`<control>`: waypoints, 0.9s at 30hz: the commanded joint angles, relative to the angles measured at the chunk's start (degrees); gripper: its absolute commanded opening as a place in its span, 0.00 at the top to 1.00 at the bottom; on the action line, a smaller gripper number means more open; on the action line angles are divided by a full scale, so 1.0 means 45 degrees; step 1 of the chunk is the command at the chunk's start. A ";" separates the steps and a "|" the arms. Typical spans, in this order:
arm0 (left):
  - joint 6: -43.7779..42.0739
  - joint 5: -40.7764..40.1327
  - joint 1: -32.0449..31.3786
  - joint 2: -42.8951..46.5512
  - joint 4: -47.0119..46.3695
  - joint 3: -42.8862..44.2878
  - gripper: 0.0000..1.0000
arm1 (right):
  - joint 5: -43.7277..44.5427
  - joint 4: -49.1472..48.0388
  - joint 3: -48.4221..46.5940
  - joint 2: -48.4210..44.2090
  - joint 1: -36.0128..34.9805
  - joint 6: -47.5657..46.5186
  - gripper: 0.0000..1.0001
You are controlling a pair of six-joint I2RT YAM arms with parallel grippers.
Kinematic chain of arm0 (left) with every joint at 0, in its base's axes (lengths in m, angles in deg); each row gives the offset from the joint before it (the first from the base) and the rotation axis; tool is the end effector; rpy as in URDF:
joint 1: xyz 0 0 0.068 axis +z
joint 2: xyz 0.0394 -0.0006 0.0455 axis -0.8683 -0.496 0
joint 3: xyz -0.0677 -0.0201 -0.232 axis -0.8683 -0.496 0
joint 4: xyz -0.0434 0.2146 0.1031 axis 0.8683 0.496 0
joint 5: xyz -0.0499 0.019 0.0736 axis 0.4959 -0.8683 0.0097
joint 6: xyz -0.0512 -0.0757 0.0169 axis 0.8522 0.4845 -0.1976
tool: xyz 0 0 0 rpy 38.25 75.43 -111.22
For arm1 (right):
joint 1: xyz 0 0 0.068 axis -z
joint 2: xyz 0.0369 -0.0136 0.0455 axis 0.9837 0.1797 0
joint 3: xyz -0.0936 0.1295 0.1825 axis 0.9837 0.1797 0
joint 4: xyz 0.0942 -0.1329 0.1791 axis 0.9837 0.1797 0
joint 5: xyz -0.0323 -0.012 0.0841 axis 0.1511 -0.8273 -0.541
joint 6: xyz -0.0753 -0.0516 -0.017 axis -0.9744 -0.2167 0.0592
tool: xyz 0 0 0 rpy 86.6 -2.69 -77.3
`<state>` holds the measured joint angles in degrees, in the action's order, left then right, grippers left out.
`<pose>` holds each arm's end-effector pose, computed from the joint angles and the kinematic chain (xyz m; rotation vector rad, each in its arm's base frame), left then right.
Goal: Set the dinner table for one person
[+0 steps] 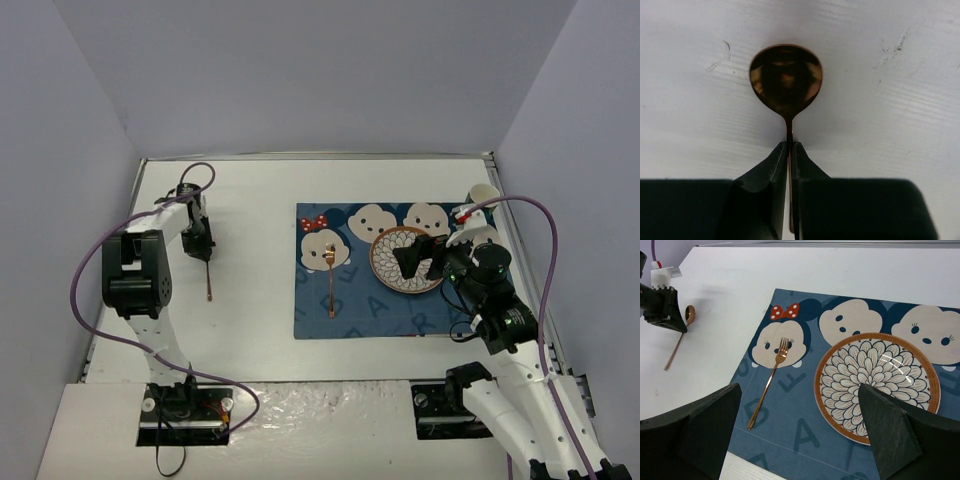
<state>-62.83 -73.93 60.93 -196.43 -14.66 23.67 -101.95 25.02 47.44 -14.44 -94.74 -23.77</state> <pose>0.3805 -0.0024 0.1100 -0.4399 2.7253 -0.1968 0.1973 0.0769 0.3219 -0.2683 1.5921 0.5846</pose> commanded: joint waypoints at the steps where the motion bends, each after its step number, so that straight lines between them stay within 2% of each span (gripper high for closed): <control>1: 0.2893 0.0093 -0.1036 0.0126 -0.0036 -0.0840 1.00 | -0.0112 -0.0895 -0.0035 0.0011 -0.0064 -0.0169 0.00; 9: 0.6396 -0.0058 -0.3208 0.0944 -0.0567 -0.1608 1.00 | -0.0217 -0.0922 -0.0054 0.0124 -0.0064 -0.0169 0.00; 12: 0.7035 -0.0298 -0.3853 0.1071 -0.0710 -0.1878 0.93 | -0.0178 -0.0930 -0.0012 0.0108 -0.0064 -0.0185 0.00; 16: 0.7128 -0.0280 -0.4085 0.1249 -0.0797 -0.2148 0.78 | -0.0230 -0.0963 -0.0013 0.0159 -0.0064 -0.0186 0.00; 20: 0.5982 -0.0665 -0.4034 0.1843 -0.0612 -0.2031 0.70 | -0.0295 -0.0965 -0.0015 0.0183 -0.0064 -0.0247 0.00; 24: 0.2853 -0.0476 -0.3538 0.2871 -0.1101 -0.1785 0.56 | -0.0540 -0.0965 -0.0054 0.0331 -0.0064 -0.0301 0.00; 27: 0.0187 0.0213 -0.2850 0.3199 -0.1384 -0.1211 0.53 | -0.0730 -0.0972 -0.0047 0.0378 -0.0064 -0.0351 0.00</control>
<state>-44.38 -75.18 44.20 -188.08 -19.63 14.51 -103.00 25.00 47.44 -13.75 -94.74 -24.28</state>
